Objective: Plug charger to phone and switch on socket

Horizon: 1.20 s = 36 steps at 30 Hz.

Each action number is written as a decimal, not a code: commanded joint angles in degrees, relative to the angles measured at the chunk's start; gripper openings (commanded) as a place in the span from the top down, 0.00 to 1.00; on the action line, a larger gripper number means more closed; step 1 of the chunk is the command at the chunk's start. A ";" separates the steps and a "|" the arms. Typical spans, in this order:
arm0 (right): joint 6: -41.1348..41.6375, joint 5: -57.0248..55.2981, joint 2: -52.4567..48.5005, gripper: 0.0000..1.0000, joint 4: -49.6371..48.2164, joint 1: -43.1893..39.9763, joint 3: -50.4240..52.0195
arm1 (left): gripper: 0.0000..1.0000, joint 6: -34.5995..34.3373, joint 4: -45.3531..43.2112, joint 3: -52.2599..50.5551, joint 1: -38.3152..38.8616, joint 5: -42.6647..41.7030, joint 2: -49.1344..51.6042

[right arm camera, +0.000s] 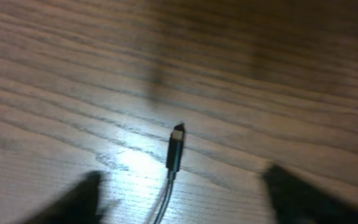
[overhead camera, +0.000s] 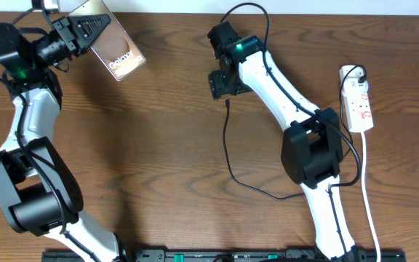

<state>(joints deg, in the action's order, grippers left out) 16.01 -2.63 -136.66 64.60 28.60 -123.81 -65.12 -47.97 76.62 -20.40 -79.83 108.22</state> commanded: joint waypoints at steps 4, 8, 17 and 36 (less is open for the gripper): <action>4.85 -2.80 1.31 0.01 -0.28 0.39 1.03 | 0.92 0.79 -0.50 0.48 0.07 -0.74 -0.81; 9.53 -2.80 1.31 0.01 -1.09 0.50 2.38 | 0.93 0.76 -0.50 0.48 0.07 -0.74 -0.81; 12.26 -1.33 1.31 0.01 -4.76 1.88 6.73 | 0.92 0.79 -0.52 0.48 0.07 -1.75 -0.81; 14.25 1.97 1.31 0.65 -11.65 2.64 13.35 | 0.92 0.81 -0.52 0.48 0.07 -1.79 -0.81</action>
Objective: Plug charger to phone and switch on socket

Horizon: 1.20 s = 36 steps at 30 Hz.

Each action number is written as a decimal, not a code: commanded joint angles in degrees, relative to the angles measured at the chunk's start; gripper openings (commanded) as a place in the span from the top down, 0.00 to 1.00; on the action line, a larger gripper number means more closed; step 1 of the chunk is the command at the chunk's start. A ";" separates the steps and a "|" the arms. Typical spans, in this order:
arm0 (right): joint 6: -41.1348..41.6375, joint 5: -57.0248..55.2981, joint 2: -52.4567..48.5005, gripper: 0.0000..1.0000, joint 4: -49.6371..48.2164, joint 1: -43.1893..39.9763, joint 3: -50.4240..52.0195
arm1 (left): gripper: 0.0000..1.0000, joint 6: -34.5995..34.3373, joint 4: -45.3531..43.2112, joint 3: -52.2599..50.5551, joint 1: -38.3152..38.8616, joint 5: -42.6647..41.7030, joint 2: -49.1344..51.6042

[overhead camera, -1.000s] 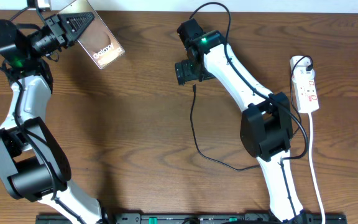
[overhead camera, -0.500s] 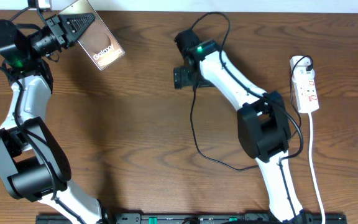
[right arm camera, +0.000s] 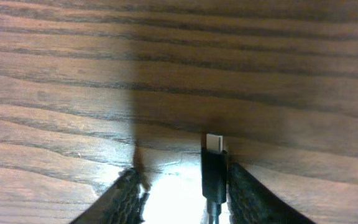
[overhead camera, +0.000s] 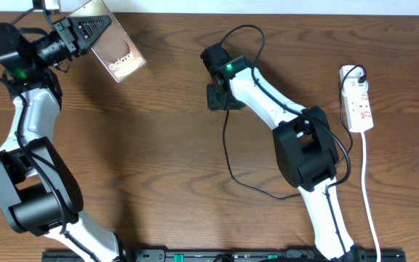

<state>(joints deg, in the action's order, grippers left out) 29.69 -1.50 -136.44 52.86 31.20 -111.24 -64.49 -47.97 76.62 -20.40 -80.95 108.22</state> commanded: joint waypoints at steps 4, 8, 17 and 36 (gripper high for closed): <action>0.98 0.90 1.09 0.71 0.37 0.02 0.79 | 0.93 0.17 -0.52 0.48 0.07 -0.68 -0.81; 1.14 1.03 1.09 0.78 0.52 0.02 0.79 | 0.93 0.17 -0.50 0.48 0.07 -0.68 -0.81; 1.16 1.03 1.09 0.46 1.60 0.09 0.79 | 0.93 0.15 -0.52 0.48 0.07 -0.68 -0.81; 2.60 2.32 1.09 0.99 1.29 0.39 0.79 | 0.92 0.15 -0.52 0.48 0.07 -0.66 -0.81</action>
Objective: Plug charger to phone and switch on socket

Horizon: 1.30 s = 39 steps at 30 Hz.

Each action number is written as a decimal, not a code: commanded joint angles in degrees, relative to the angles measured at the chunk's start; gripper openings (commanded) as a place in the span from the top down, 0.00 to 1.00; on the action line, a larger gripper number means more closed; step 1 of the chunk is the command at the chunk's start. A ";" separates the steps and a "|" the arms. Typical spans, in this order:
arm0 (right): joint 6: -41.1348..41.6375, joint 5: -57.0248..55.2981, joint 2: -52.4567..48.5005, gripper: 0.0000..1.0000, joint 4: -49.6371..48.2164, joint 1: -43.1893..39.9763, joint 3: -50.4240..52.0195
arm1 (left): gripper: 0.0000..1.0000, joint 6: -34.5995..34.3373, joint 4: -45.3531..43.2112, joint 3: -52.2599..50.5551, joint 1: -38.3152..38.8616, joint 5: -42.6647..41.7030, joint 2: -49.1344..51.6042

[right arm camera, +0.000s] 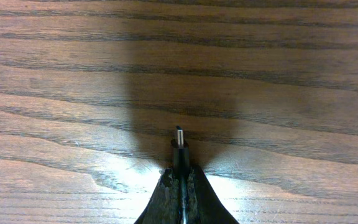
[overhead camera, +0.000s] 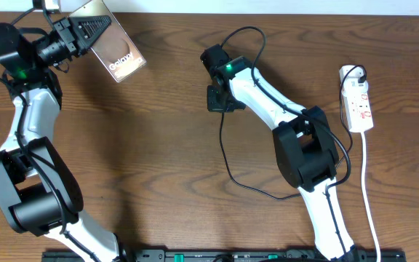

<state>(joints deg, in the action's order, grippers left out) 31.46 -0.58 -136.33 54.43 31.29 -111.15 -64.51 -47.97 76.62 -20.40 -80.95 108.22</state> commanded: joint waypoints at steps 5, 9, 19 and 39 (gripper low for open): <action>-7.02 15.10 0.98 0.99 -4.44 0.15 0.70 | 0.92 0.20 -0.52 0.48 0.07 -0.66 -0.81; -23.39 42.77 0.98 0.99 -9.92 -0.24 0.70 | 0.93 0.37 -0.52 0.48 0.07 -0.66 -0.81; -45.90 84.76 0.98 0.99 -15.72 0.63 0.70 | 0.93 0.35 -0.52 0.48 0.13 -0.66 -0.81; -7.10 81.40 0.98 0.99 -53.42 -0.22 0.70 | 0.93 -3.76 -0.50 0.48 0.87 6.84 -0.81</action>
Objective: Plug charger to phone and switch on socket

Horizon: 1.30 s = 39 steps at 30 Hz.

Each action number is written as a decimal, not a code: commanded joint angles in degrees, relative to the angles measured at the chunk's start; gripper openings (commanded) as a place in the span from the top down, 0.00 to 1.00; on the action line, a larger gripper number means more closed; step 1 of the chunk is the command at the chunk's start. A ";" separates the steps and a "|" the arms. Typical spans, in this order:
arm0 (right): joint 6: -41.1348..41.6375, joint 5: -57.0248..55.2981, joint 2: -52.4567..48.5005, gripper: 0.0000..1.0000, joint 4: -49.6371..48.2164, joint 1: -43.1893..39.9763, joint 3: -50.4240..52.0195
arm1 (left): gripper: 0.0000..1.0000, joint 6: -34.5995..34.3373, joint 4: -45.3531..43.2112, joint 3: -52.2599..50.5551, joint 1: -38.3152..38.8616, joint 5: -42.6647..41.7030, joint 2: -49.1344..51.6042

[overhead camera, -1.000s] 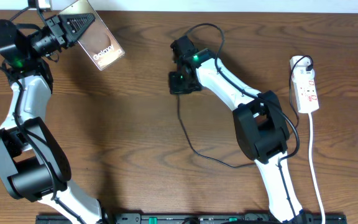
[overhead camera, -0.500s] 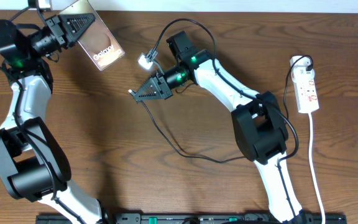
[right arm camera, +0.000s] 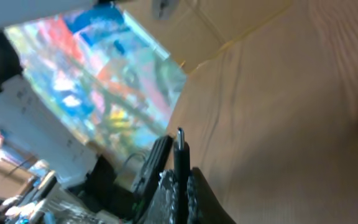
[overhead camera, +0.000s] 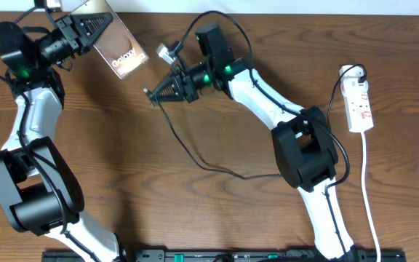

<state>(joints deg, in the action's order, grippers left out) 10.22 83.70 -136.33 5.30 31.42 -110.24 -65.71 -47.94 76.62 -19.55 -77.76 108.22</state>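
The phone (overhead camera: 124,58), tan with "Galaxy" printed on it, is held tilted at the table's far left, my left gripper (overhead camera: 93,29) shut on its upper end. My right gripper (overhead camera: 153,93) is raised off the table and points left, a short way right of and below the phone. It is shut on the black charger plug (right arm camera: 179,149), whose tip sticks out past the fingers (right arm camera: 166,190). The black cable (overhead camera: 195,161) trails from it across the table. The white socket strip (overhead camera: 358,102) lies at the far right. A blurred colourful surface (right arm camera: 104,81) fills the right wrist view.
The wooden table (overhead camera: 144,189) carries the cable's loop in its middle. The strip's white lead (overhead camera: 368,189) runs down the right edge. The left arm (overhead camera: 31,124) stands along the left side, and dark arm parts (right arm camera: 157,165) show just behind the plug.
My right gripper, shut on the plug low at the table, has risen and swung left to point toward the phone. The cable has been dragged left with it. The left arm and phone have stayed put.
The plug first lay on the table between my open right fingers. Then the fingers were low around it, then shut on it. Now the plug is carried up and left near the phone, which the left gripper has held throughout.
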 commanded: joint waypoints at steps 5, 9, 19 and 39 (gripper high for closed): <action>24.35 -5.44 0.98 0.99 -17.86 -0.35 -0.22 | 0.92 -4.07 -0.20 0.48 0.02 5.11 -0.81; 26.56 -5.25 0.98 0.99 -22.16 -0.35 -0.22 | 0.92 -3.26 5.29 0.48 0.02 4.28 -0.81; 26.64 -2.08 0.98 0.99 -22.25 -0.24 -0.22 | 0.93 1.05 9.73 0.48 -0.04 2.03 -0.81; 26.62 -1.92 0.98 0.99 -22.25 -0.20 -0.22 | 0.93 2.47 9.55 0.48 -0.02 -0.70 -0.81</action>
<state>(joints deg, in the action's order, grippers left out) 36.45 81.23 -136.33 -16.80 31.20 -110.19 -64.20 -37.78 76.53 -19.55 -77.12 108.22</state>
